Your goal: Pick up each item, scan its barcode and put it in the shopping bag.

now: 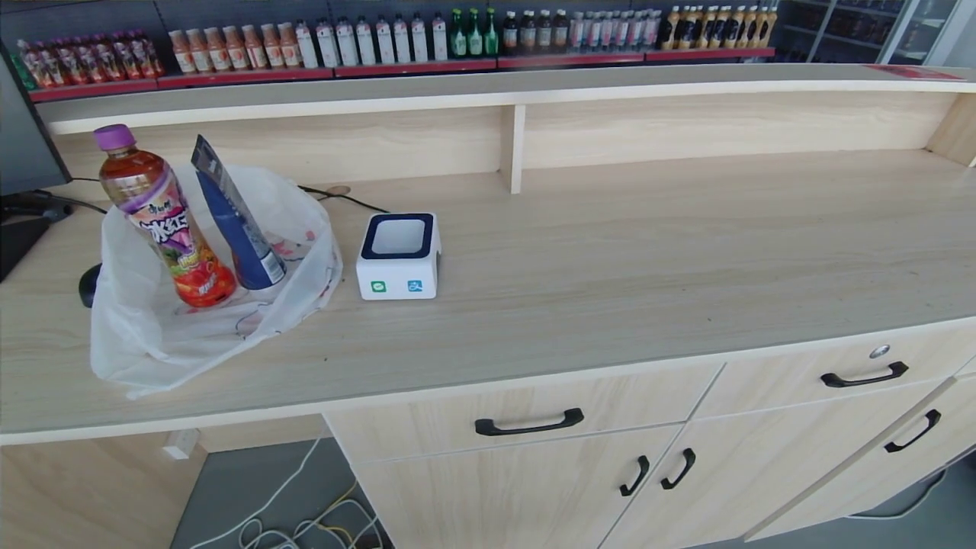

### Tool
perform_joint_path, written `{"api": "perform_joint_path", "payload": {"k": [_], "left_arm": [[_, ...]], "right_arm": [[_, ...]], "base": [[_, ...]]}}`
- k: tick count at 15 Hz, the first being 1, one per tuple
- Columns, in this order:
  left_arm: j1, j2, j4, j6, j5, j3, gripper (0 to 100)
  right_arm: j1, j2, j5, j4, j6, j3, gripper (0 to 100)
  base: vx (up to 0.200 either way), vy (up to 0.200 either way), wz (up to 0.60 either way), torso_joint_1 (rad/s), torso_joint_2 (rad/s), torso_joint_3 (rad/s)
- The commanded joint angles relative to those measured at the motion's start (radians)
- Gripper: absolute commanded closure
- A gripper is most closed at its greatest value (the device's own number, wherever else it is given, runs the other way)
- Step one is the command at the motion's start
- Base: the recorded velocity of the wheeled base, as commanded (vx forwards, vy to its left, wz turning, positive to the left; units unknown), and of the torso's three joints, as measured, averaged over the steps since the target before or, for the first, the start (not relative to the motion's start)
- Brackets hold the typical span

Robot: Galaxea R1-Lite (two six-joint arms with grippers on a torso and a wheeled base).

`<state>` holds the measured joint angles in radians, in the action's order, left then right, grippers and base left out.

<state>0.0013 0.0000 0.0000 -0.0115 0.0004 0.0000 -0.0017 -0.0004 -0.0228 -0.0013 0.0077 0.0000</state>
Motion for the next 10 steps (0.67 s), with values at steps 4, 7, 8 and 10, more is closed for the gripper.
{"api": "perform_joint_path", "payload": {"k": [4, 7, 8, 10], "left_arm": [[0.0, 0.0, 0.0, -0.001, 0.0, 0.0, 0], [0.0, 0.0, 0.0, 0.001, 0.001, 0.0, 0], [0.0, 0.0, 0.0, 0.001, 0.001, 0.0, 0], [0.0, 0.0, 0.0, 0.001, 0.0, 0.0, 0]], "right_arm": [[0.0, 0.0, 0.0, 0.0, 0.0, 0.0, 0], [0.0, 0.0, 0.0, 0.0, 0.0, 0.0, 0], [0.0, 0.0, 0.0, 0.0, 0.0, 0.0, 0], [0.0, 0.0, 0.0, 0.0, 0.0, 0.0, 0]], "base": [[0.0, 0.2, 0.0, 0.001, 0.0, 0.0], [0.0, 0.067, 0.0, -0.002, 0.0, 0.001], [0.0, 0.0, 0.0, 0.0, 0.0, 0.0], [0.0, 0.0, 0.0, 0.0, 0.0, 0.0]]}}
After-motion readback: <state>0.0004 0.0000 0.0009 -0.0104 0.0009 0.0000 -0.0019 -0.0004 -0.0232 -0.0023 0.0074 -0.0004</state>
